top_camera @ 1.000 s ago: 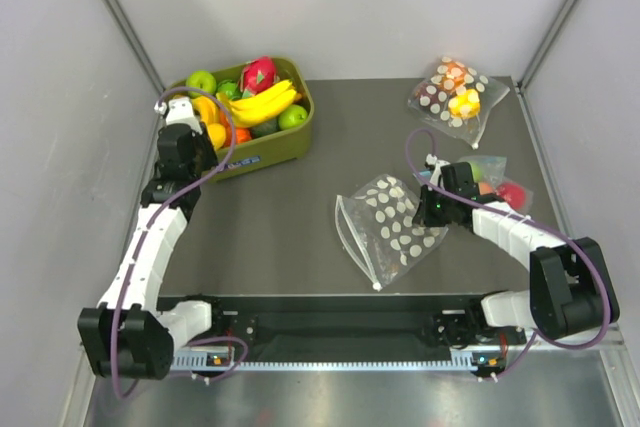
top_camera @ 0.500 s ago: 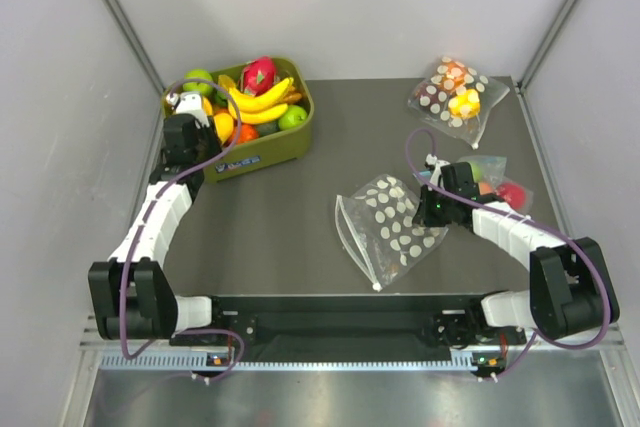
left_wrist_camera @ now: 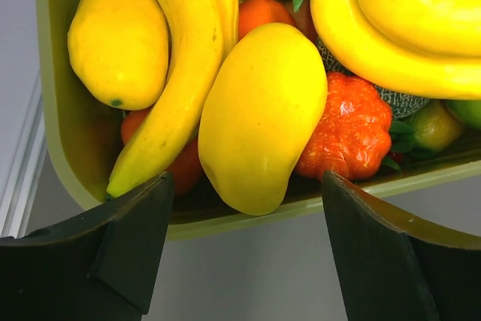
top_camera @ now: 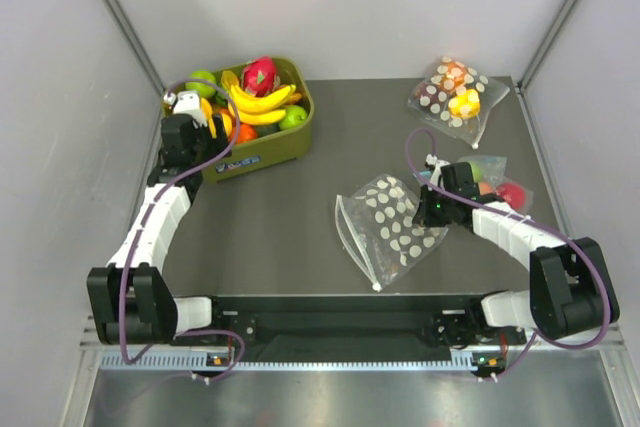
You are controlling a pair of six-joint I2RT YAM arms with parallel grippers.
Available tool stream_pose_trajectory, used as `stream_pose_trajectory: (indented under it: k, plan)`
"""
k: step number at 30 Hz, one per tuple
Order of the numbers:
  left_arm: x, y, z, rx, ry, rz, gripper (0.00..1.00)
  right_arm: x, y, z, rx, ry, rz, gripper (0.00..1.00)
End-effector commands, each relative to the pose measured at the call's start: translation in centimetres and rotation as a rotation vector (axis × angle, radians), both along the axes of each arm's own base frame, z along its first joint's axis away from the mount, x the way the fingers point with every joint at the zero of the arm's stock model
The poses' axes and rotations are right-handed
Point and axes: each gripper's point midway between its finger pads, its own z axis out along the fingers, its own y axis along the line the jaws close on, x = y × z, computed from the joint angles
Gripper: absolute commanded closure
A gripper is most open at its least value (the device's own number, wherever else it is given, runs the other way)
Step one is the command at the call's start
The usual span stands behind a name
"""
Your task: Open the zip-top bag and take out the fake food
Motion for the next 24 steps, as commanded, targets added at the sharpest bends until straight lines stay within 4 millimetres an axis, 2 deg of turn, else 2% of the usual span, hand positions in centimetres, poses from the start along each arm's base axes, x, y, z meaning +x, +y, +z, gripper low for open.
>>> stream_pose_trajectory:
  k: [1,5,7,11,13,16,17,19,20,22,23,24]
  plan:
    - [0.2,0.2,3.2,0.004,-0.09,-0.003,0.15,1.3,0.0,1.2,0.011,-0.066,0.006,1.0]
    - [-0.1,-0.1,4.3,0.0,-0.128,-0.016,0.05,1.3,0.0,1.2,0.012,-0.065,0.007,1.0]
    - [-0.6,-0.3,5.8,-0.003,-0.171,-0.027,0.01,1.3,0.1,1.3,0.013,-0.072,0.01,1.0]
    - [-1.8,-1.0,8.4,-0.023,-0.235,-0.053,0.01,1.4,0.2,1.6,0.018,-0.079,0.013,1.0]
    - [-2.9,-1.9,9.8,-0.051,-0.264,-0.094,0.01,1.5,0.5,1.9,0.032,-0.085,0.022,1.0]
    - [-4.6,-3.2,11.2,-0.09,-0.293,-0.155,0.01,1.7,1.0,2.4,0.056,-0.097,0.042,1.0]
    - [-5.1,-3.7,11.0,-0.103,-0.282,-0.172,0.01,1.7,1.2,2.6,0.062,-0.105,0.052,0.99]
    - [-6.3,-4.5,11.5,-0.132,-0.289,-0.21,0.01,1.8,1.6,3.1,0.076,-0.114,0.07,0.91]
    - [-6.9,-4.7,11.2,-0.144,-0.27,-0.214,0.01,1.9,1.9,3.4,0.079,-0.128,0.082,0.77]
    - [-7.8,-5.2,11.6,-0.162,-0.271,-0.234,0.01,2.1,2.0,4.1,0.081,-0.148,0.087,0.57]
    - [-8.2,-5.2,11.2,-0.168,-0.249,-0.231,0.01,2.2,2.2,4.5,0.082,-0.164,0.09,0.4]
    - [-8.5,-5.3,11.2,-0.171,-0.244,-0.233,0.01,2.2,2.1,4.8,0.079,-0.168,0.088,0.34]
